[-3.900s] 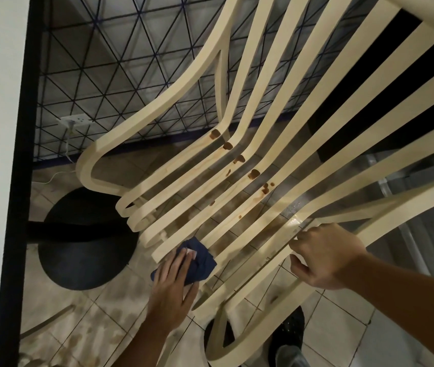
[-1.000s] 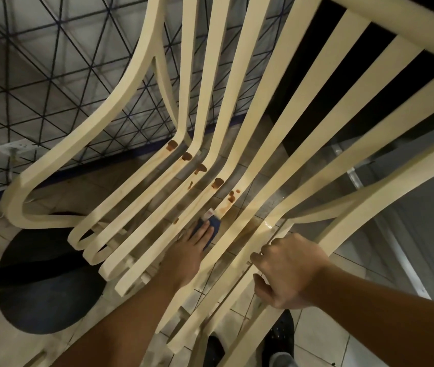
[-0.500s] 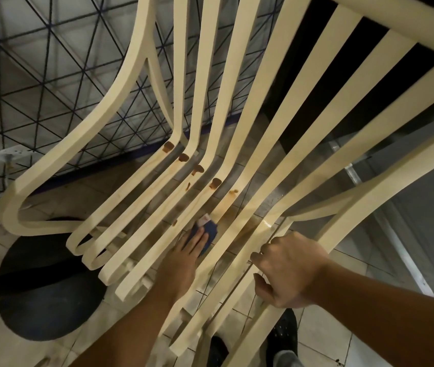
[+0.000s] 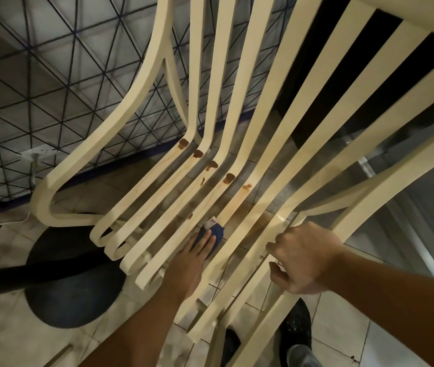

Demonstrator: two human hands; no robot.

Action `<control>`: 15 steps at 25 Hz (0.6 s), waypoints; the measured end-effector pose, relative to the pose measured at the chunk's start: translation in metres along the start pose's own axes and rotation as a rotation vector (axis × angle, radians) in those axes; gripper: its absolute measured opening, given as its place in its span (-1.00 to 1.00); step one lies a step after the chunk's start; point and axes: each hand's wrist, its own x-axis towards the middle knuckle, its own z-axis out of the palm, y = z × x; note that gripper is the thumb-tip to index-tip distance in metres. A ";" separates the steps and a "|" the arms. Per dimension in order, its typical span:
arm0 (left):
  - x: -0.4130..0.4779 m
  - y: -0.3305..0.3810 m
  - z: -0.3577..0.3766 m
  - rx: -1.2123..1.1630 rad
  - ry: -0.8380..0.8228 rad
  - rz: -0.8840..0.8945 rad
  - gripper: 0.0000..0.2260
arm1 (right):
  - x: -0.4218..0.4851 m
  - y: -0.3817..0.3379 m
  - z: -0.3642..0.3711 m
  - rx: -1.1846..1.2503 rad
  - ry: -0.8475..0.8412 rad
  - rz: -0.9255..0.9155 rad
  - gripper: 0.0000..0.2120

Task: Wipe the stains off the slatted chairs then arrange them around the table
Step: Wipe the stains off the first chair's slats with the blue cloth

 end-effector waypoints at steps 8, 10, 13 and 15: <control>-0.066 -0.023 0.041 -0.068 -0.161 -0.058 -0.01 | 0.006 0.000 0.003 0.110 0.060 0.069 -0.23; -0.060 -0.018 0.035 -0.060 -0.149 -0.063 -0.04 | 0.008 0.000 0.003 0.179 0.090 0.150 -0.21; -0.037 -0.014 0.026 -0.086 -0.135 -0.037 -0.11 | 0.008 -0.004 0.005 0.206 0.149 0.139 -0.27; -0.008 -0.007 0.018 -0.127 -0.145 -0.050 -0.10 | 0.007 -0.004 0.005 0.216 0.161 0.146 -0.32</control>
